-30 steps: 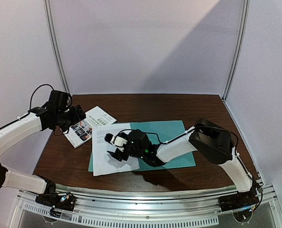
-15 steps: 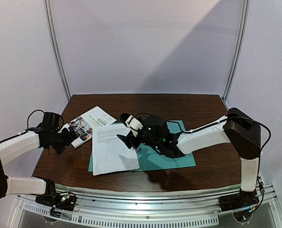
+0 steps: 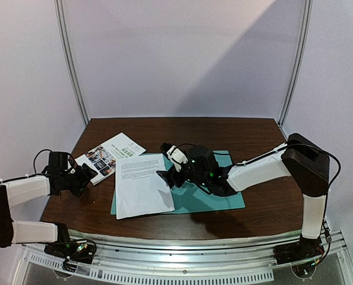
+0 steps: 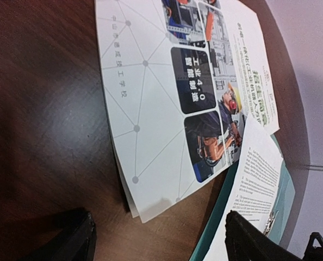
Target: Put the files into the folder
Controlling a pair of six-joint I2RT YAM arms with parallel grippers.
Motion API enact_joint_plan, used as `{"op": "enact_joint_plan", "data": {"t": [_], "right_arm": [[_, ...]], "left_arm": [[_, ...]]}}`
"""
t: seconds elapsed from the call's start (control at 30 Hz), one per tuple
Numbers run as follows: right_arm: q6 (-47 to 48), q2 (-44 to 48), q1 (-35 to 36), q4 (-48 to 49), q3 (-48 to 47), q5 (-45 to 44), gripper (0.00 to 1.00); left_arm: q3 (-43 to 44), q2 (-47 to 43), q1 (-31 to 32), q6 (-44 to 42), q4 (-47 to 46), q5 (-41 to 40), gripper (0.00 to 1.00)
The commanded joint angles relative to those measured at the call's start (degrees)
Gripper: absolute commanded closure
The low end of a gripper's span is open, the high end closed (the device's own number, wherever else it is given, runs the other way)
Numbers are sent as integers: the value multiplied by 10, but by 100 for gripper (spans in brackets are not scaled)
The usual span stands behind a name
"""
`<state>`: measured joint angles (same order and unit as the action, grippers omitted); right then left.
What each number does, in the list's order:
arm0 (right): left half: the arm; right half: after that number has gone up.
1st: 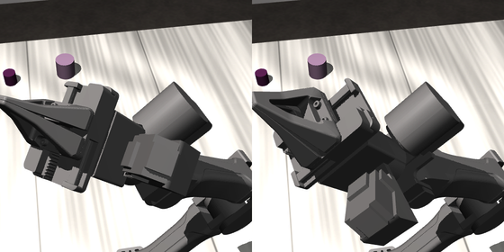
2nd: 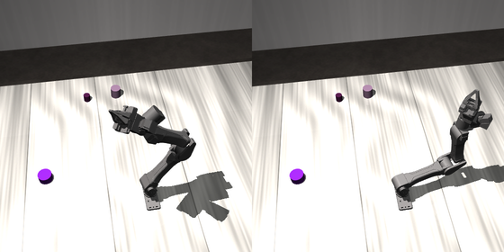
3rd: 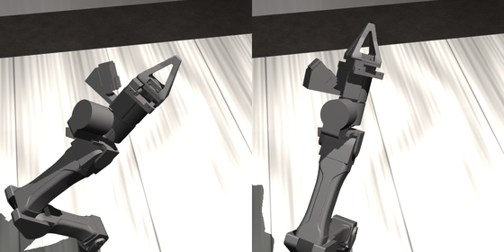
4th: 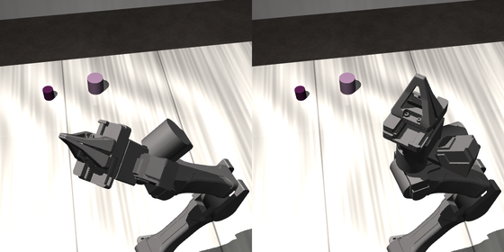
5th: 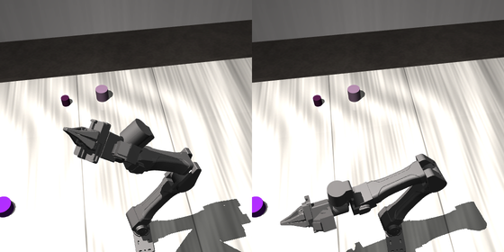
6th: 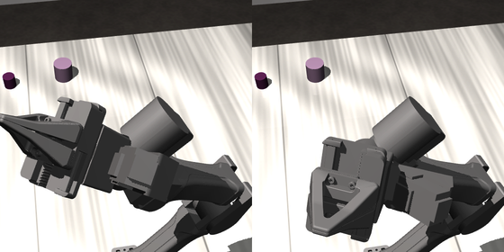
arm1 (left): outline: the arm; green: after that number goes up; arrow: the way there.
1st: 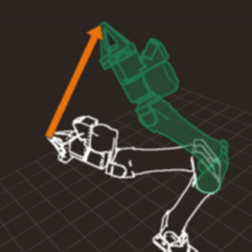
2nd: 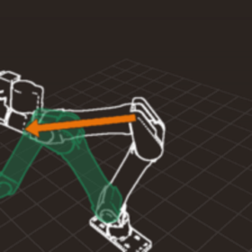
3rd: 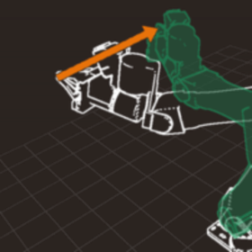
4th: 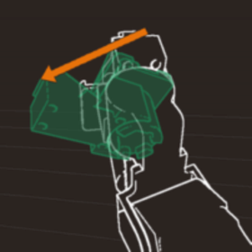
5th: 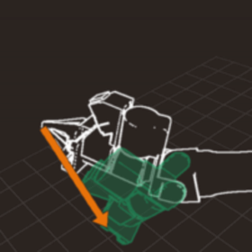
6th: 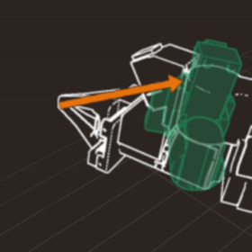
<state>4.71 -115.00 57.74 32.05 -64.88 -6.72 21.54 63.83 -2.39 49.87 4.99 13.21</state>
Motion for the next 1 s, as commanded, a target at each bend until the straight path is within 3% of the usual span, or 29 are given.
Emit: {"op": "enact_joint_plan", "data": {"t": [0.0, 0.23, 0.97], "right_arm": [[-9, 16, 2, -13, 3, 8, 18], [-12, 10, 1, -19, -2, 13, 19], [-15, 5, 1, -33, -11, 19, 19]], "left_arm": [[-13, 13, -9, 5, -66, 21, 19], [-24, 23, -12, 10, -98, 27, 25], [-42, 60, -13, 21, -157, 46, 27]]}}
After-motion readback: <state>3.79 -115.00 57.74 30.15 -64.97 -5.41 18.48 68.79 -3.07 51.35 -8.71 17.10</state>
